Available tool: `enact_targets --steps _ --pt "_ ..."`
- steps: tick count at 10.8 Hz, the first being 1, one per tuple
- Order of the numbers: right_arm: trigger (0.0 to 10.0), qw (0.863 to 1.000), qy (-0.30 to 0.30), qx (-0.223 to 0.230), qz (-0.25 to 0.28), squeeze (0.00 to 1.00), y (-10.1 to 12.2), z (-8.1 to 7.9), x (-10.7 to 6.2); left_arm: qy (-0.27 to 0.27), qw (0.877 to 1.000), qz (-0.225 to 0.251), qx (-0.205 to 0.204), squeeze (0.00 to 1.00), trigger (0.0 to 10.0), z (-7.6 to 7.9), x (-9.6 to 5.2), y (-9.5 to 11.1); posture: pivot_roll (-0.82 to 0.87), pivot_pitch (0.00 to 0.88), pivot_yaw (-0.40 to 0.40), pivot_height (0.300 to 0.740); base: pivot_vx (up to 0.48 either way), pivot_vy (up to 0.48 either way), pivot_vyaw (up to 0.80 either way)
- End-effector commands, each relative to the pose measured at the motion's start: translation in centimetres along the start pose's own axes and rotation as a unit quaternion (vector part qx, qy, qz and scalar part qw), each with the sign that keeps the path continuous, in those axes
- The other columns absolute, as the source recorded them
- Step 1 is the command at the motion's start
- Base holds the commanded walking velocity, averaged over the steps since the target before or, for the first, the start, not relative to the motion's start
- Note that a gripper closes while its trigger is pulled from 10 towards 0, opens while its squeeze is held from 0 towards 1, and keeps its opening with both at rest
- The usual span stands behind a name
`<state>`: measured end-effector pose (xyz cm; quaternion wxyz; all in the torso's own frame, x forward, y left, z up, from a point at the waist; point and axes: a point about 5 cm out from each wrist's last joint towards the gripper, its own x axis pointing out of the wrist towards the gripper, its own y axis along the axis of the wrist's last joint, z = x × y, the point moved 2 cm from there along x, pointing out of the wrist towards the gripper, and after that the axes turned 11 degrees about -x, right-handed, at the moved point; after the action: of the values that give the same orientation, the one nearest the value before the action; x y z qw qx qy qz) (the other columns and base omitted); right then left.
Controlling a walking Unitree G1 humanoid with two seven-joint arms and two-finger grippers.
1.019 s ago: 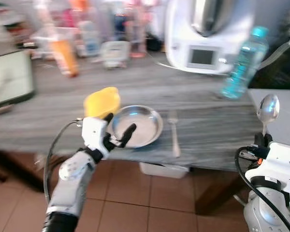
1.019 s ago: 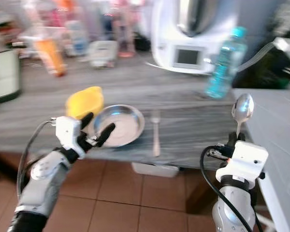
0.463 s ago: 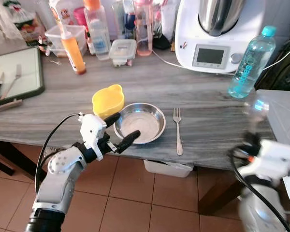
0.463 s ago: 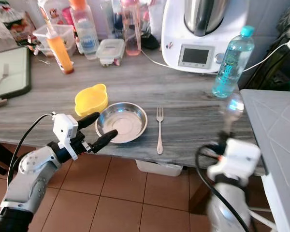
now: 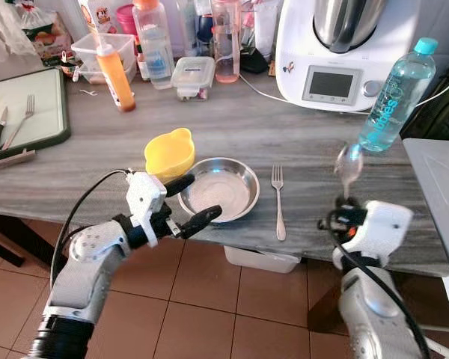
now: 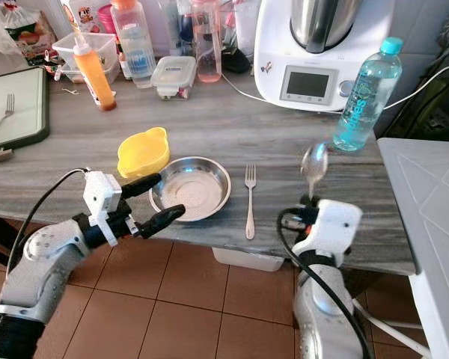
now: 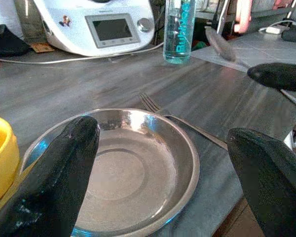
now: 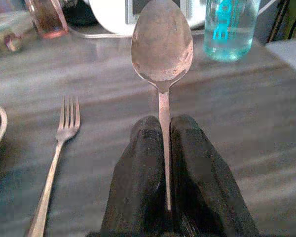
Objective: Setting the table
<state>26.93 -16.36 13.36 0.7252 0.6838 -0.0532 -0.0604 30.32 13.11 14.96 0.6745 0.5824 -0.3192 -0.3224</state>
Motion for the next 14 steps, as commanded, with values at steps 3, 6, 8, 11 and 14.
enact_targets --steps 3,6,8,11,14 --pt "10.0 0.999 0.016 0.026 -0.041 0.00 -1.7 -1.3 0.1 -0.013 1.000 -0.005 0.006 0.00 10.0 0.4 0.3 0.5 0.07 0.117 0.068 0.740 0.000 0.000 0.00" --pt "10.0 0.997 0.038 0.049 -0.054 0.00 -2.5 -2.9 1.1 -0.021 1.000 -0.009 0.005 0.00 10.0 0.8 0.3 0.6 0.09 0.112 0.068 0.740 0.000 0.000 0.00" --pt "10.0 0.996 0.047 0.051 -0.050 0.00 -2.3 -3.5 1.9 -0.020 1.000 -0.011 0.006 0.00 10.0 0.8 0.2 0.7 0.09 0.116 0.072 0.740 0.000 0.000 0.00" --pt "10.0 0.995 0.035 0.074 -0.056 0.00 -2.7 -3.4 2.8 -0.022 1.000 -0.016 0.003 0.00 10.0 0.8 0.0 0.4 0.10 0.122 0.077 0.740 0.000 0.000 0.00" --pt "10.0 0.992 0.048 0.094 -0.065 0.00 -3.1 -4.5 3.1 -0.023 0.999 -0.024 0.004 0.00 10.0 0.7 -0.2 0.2 0.11 0.126 0.088 0.740 0.000 0.000 0.00"
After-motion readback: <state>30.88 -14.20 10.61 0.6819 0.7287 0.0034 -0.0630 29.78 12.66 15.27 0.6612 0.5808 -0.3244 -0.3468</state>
